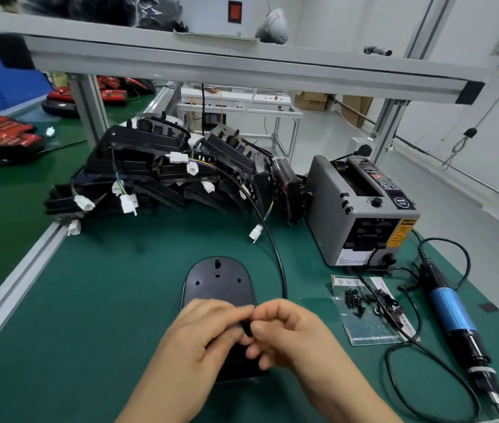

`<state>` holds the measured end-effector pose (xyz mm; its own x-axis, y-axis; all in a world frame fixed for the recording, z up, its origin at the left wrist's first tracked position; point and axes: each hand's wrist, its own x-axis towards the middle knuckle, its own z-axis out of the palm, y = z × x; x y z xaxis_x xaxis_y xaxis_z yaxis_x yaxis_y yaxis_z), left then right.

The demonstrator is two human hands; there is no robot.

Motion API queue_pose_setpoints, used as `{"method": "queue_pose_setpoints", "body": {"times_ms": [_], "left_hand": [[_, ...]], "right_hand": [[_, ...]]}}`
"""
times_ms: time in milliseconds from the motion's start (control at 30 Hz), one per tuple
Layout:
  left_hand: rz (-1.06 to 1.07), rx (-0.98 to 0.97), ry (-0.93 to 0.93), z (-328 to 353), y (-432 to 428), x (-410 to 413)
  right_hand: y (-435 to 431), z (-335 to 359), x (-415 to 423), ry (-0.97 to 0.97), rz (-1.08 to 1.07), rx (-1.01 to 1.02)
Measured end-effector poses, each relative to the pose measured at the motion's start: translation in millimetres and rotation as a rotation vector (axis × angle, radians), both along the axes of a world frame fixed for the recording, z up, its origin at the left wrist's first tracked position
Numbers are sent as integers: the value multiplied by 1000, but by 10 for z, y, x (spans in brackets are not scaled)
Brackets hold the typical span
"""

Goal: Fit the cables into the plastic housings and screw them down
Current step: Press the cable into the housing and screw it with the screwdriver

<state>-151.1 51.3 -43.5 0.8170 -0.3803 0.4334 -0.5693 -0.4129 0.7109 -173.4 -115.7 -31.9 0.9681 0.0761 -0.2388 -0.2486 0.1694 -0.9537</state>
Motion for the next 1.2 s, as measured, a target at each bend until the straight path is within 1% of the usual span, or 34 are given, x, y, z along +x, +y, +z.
{"method": "queue_pose_setpoints", "body": {"times_ms": [67,200,267,400,533,667,800,933,1033,1133,1200], "left_hand": [[0,-24,26,42,-15,2],[59,-154,313,115,-22,2],[68,-212,411,143,-25,0],[50,-253,485,185,-11,-17],[49,-262,499,183,-12,-15],[45,-267,511,176,-9,-20],[90,-213,391,143,0,-11],[39,-200,430,142,12,-9],[-10,-169,331,166,50,-4],[-57,-170,238,176,74,-21],[-59,-158,194,136,74,-35]], "right_hand": [[2,31,-11,5,15,56],[2,48,-40,3,18,85],[10,37,-51,-24,7,63],[40,14,-58,-71,-15,40],[114,0,-65,-97,-69,58],[144,2,-78,-125,-114,31],[159,-1,-103,-169,-158,-42],[171,-20,-130,-204,-180,-116],[135,-3,-131,-133,-146,-69],[73,49,-121,-10,-12,5],[38,54,-125,44,44,17]]}}
